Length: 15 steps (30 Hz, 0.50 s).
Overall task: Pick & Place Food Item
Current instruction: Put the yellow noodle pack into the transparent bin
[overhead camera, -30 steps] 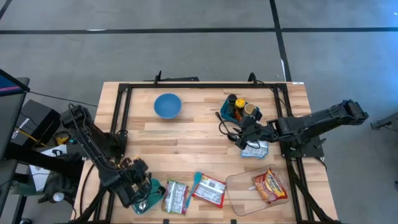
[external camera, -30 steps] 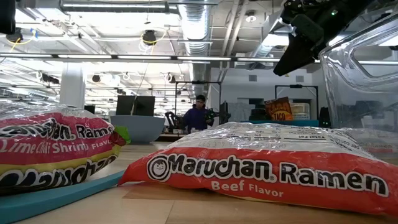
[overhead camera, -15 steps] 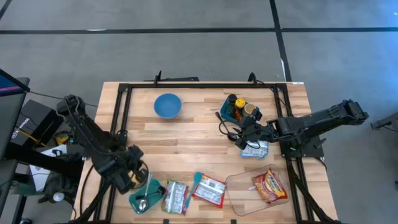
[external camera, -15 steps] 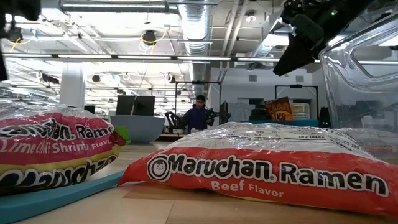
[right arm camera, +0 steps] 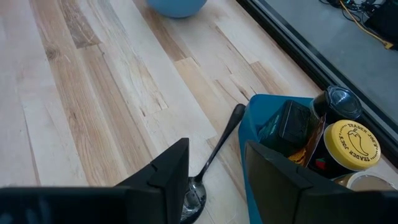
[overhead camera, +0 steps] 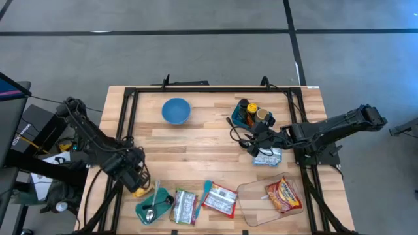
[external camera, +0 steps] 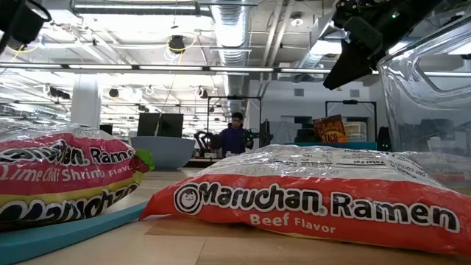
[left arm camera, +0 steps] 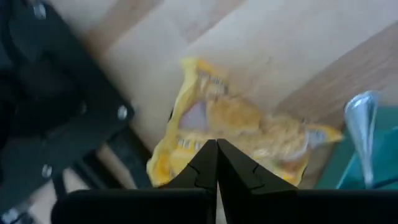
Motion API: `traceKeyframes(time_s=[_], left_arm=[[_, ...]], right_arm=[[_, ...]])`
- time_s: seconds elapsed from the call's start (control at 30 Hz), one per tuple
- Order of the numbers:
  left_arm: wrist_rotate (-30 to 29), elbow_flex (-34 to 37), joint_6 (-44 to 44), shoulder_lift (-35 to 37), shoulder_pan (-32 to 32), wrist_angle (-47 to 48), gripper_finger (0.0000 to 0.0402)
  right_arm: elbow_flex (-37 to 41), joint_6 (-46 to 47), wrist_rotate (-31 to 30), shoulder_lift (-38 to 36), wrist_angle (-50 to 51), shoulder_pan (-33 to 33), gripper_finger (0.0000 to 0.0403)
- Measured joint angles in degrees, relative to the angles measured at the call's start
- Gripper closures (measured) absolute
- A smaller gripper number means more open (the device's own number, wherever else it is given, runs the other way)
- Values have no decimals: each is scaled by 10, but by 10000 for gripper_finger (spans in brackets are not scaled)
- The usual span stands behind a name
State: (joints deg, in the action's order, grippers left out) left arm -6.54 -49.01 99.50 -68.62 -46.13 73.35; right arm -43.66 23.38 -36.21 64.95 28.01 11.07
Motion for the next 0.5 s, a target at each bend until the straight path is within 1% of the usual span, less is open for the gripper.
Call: traceKeyframes(time_s=[0.13, 0.23, 0.33, 0.4, 0.5], left_arm=[[41, 0, 29, 0, -1, 27, 402], [69, 0, 33, 0, -1, 49, 401], [80, 0, 34, 0, -1, 65, 402], [82, 7, 35, 2, -1, 62, 402], [104, 38, 45, 19, -1, 40, 402]], right_arm=[[0, 0, 0, 0, 0, 0, 253], [0, 0, 0, 0, 0, 0, 253], [0, 0, 0, 0, 0, 0, 253], [0, 0, 0, 0, 0, 0, 253], [0, 0, 0, 0, 0, 0, 253]])
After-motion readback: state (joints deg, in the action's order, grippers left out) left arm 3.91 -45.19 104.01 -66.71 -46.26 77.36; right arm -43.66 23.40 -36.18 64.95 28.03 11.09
